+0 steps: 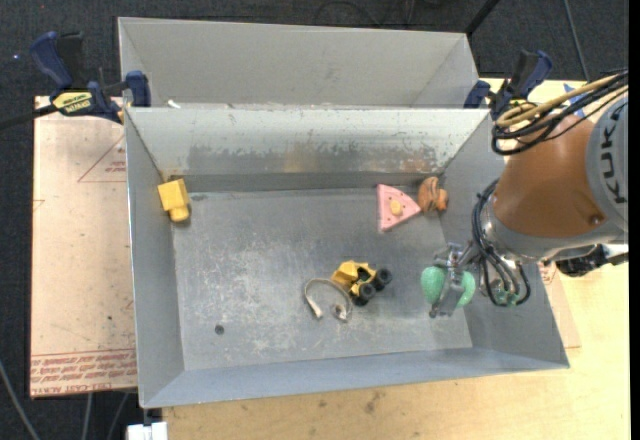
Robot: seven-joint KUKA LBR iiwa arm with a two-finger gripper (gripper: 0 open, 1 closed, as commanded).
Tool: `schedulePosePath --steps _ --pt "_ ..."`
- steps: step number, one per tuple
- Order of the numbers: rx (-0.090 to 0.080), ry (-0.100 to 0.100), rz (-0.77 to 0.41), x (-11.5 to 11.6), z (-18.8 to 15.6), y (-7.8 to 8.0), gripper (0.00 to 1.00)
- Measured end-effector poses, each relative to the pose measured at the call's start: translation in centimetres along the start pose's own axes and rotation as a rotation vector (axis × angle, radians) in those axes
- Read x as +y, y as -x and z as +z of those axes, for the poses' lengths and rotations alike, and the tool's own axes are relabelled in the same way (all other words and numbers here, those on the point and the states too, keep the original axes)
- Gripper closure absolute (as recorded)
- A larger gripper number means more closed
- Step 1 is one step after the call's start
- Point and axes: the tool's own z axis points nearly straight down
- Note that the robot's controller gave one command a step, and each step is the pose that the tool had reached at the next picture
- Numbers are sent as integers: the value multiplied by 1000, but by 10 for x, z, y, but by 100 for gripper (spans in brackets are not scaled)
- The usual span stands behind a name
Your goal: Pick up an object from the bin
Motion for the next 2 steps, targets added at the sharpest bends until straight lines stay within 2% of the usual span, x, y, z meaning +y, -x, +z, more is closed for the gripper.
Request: schedulePosePath --steps 2 --pt "-3 0 0 0 -44 0 100"
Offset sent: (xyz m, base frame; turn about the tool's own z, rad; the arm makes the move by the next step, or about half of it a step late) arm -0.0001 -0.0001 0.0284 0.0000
